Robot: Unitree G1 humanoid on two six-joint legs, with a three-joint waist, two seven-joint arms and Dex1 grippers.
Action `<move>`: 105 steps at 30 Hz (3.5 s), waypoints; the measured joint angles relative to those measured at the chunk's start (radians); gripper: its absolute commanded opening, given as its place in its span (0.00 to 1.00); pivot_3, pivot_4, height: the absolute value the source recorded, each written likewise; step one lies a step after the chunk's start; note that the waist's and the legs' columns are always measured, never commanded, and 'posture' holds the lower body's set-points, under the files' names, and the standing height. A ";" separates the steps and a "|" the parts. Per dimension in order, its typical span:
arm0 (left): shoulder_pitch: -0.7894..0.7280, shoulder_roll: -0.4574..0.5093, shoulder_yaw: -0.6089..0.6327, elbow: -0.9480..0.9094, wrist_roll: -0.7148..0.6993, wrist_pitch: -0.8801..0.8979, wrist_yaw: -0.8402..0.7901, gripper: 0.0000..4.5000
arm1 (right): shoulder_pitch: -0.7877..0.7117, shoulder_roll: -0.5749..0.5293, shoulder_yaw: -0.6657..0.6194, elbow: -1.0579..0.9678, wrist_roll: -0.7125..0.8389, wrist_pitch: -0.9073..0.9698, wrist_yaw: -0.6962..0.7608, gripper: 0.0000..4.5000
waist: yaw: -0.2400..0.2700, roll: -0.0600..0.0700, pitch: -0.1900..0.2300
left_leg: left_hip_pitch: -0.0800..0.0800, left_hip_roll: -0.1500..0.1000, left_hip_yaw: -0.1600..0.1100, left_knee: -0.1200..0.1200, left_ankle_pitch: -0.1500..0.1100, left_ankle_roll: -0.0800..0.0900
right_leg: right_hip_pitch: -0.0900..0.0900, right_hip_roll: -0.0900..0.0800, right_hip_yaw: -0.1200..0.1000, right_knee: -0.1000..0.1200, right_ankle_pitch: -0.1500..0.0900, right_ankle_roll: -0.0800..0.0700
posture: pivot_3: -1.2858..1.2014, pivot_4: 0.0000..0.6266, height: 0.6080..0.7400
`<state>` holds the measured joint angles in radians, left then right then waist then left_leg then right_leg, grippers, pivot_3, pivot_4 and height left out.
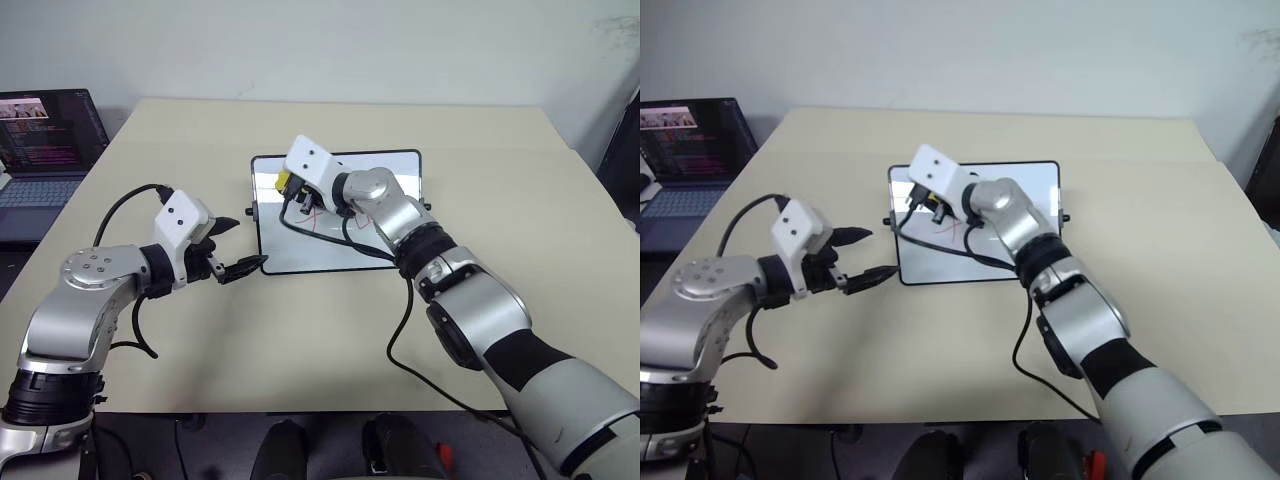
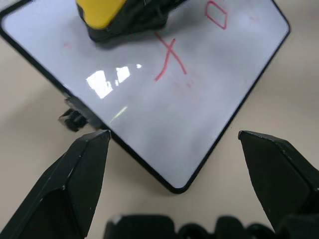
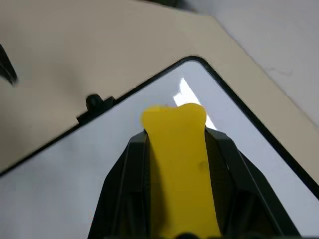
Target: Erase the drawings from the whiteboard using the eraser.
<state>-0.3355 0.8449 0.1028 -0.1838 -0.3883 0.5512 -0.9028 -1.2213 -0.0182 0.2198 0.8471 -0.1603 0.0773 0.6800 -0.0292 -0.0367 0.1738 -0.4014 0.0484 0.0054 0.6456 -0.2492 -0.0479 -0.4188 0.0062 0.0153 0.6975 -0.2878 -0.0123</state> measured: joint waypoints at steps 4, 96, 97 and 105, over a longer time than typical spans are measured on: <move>-0.009 -0.006 -0.026 0.006 -0.003 -0.035 -0.050 1.00 | 0.206 -0.093 0.002 -0.441 0.044 0.201 0.090 0.26 | 0.001 0.000 0.000 | -0.002 0.000 -0.001 -0.001 0.000 0.000 | -0.001 0.000 0.000 -0.002 -0.001 0.001 | 0.52 0.24 1.00; 0.008 0.029 -0.034 0.047 0.049 -0.012 -0.092 1.00 | 0.355 -0.164 0.238 -0.566 -0.109 0.280 -0.038 0.26 | -0.003 -0.001 0.000 | 0.003 -0.001 0.000 0.001 0.000 0.000 | 0.000 0.007 0.000 0.003 0.000 -0.001 | 0.52 0.24 1.00; 0.008 0.029 -0.034 0.047 0.049 -0.012 -0.092 1.00 | 0.354 -0.161 0.238 -0.563 -0.114 0.275 -0.051 0.26 | -0.003 -0.001 0.000 | 0.003 -0.001 0.000 0.001 0.000 0.000 | 0.000 0.007 0.000 0.003 0.000 -0.001 | 0.52 0.24 1.00; 0.016 0.029 -0.034 0.047 0.049 -0.011 -0.092 1.00 | 0.299 -0.135 0.211 -0.495 -0.132 0.218 -0.151 0.26 | -0.003 -0.001 0.000 | 0.002 0.000 0.000 0.001 0.000 0.000 | -0.001 0.007 0.001 0.002 0.000 -0.001 | 0.52 0.24 1.00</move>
<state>-0.3197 0.8742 0.0687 -0.1371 -0.3393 0.5402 -0.9951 -0.9226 -0.1533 0.4311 0.3518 -0.2923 0.2957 0.5293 -0.0325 -0.0374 0.1734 -0.3994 0.0479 0.0057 0.6464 -0.2492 -0.0477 -0.4193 0.0130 0.0162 0.6998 -0.2882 -0.0130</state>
